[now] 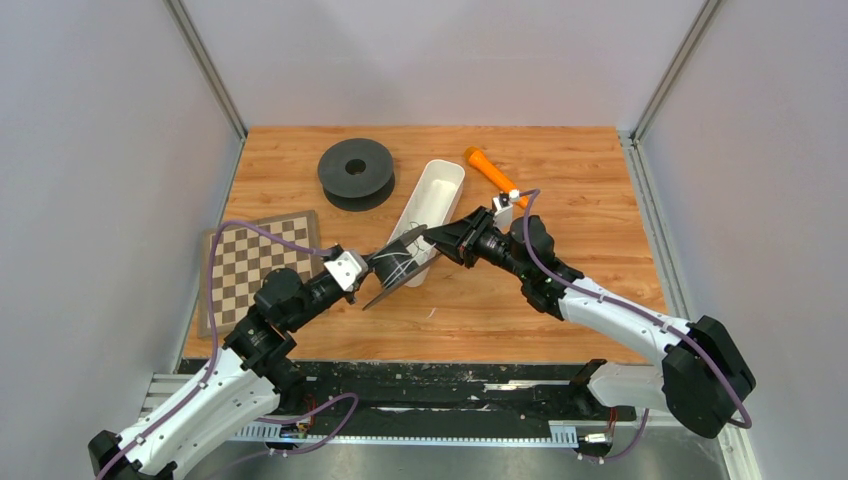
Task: Wrap the cables
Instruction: Wrap the cable around the cable reel.
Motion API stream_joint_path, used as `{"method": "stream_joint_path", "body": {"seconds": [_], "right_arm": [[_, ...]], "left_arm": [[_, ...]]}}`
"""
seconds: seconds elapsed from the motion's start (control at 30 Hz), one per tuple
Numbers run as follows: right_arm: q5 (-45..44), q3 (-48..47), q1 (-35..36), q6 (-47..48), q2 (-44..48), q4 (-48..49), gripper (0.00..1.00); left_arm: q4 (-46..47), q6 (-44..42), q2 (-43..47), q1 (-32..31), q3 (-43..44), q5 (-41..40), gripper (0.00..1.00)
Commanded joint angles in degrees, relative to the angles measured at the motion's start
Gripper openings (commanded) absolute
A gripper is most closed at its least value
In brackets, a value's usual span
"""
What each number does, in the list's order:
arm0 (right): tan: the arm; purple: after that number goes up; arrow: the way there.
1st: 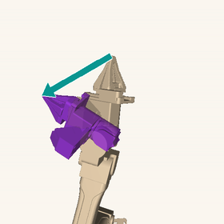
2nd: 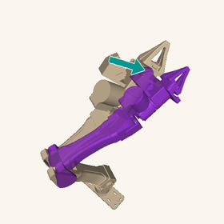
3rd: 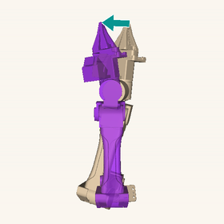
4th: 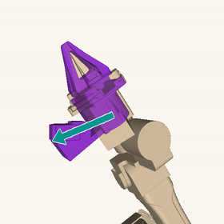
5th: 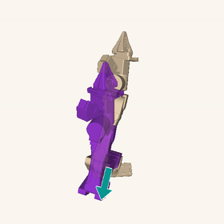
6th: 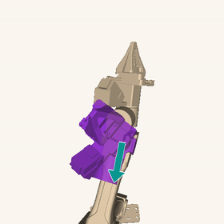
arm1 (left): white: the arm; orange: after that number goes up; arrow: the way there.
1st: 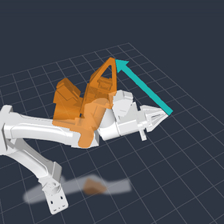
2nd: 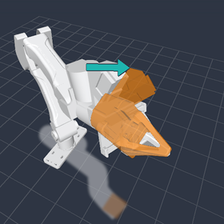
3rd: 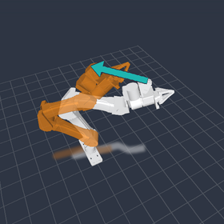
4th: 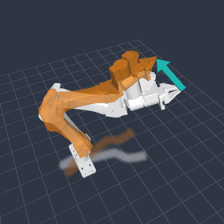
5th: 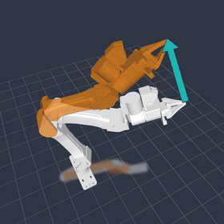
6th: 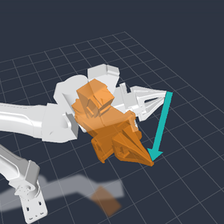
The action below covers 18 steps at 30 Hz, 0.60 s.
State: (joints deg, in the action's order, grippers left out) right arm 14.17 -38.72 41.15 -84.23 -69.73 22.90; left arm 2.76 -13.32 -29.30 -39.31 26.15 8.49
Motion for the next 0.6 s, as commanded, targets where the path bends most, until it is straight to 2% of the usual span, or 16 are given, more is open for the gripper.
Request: {"method": "stream_joint_path", "body": {"seconds": [0.0,0.27,0.57], "right_arm": [[3.8,0.9,1.0,-1.6,-1.0,-5.5,0.21],[1.2,2.5,0.7,-1.3,-0.3,-7.2,0.28],[-1.7,3.8,-1.0,2.0,0.8,-9.8,0.31]], "left_arm": [[20.6,1.7,1.8,0.1,3.6,-1.9,0.00],[18.0,0.5,2.0,0.1,4.5,-2.9,0.00],[16.7,1.5,2.3,0.1,4.9,-2.8,0.00]]}}
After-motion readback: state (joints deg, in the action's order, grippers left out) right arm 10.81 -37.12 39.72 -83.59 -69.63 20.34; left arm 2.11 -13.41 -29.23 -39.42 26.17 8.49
